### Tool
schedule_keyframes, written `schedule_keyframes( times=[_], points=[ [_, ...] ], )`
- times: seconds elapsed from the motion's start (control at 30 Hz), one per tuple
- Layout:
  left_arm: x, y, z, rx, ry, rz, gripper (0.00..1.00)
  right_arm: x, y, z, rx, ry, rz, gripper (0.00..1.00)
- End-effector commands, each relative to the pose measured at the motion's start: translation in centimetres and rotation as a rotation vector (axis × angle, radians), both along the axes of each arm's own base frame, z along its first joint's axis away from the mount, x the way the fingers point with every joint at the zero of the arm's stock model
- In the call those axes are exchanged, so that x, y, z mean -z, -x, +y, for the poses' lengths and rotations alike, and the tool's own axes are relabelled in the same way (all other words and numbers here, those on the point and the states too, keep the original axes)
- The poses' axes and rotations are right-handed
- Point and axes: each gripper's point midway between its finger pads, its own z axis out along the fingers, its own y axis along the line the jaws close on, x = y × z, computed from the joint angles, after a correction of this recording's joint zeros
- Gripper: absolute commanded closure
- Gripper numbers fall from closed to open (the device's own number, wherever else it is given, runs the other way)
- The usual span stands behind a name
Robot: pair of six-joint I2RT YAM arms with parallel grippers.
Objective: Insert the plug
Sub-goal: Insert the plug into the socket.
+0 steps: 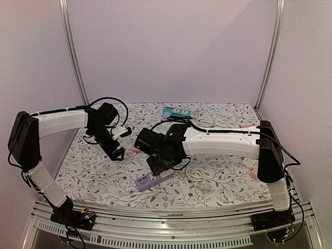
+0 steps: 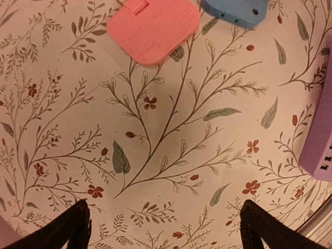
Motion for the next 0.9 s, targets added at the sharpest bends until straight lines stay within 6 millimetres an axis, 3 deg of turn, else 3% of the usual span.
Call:
schedule_keyframes(
  times=[0.0,0.2,0.4,0.5,0.57,0.63,0.73,0.87],
  points=[
    [-0.3,0.1,-0.2,0.017,-0.001,-0.002,0.0,-0.1,0.2,-2.0,-0.072,0.137,0.021,0.23],
    [-0.5,0.2,-0.1,0.019,-0.001,-0.006,0.01,-0.4,-0.3,-2.3,-0.073,0.132,0.032,0.02],
    [-1.0,0.8,-0.7,0.051,0.022,0.005,0.01,-2.7,-0.7,-1.8,-0.1,0.05,0.024,0.01],
    [-1.7,2.1,-2.2,0.135,0.039,0.001,0.01,-4.1,-1.3,-1.9,-0.094,-0.053,0.037,0.01],
    [-2.2,3.3,-3.6,0.22,0.037,-0.013,0.01,-5.2,-2.1,-3.2,-0.06,-0.119,0.045,0.02],
    [-2.4,5.0,-5.1,0.317,0.025,-0.025,0.01,-5.4,-2.7,-4.3,-0.02,-0.172,0.066,0.06],
    [-2.3,7.5,-7.3,0.457,0.014,-0.037,0.01,-5.3,-2.8,-4.4,-0.006,-0.288,0.118,0.2],
    [-1.5,8.5,-8.9,0.528,0.014,-0.057,0.01,-4.7,-2.7,-3.4,-0.024,-0.369,0.147,0.36]
  ],
)
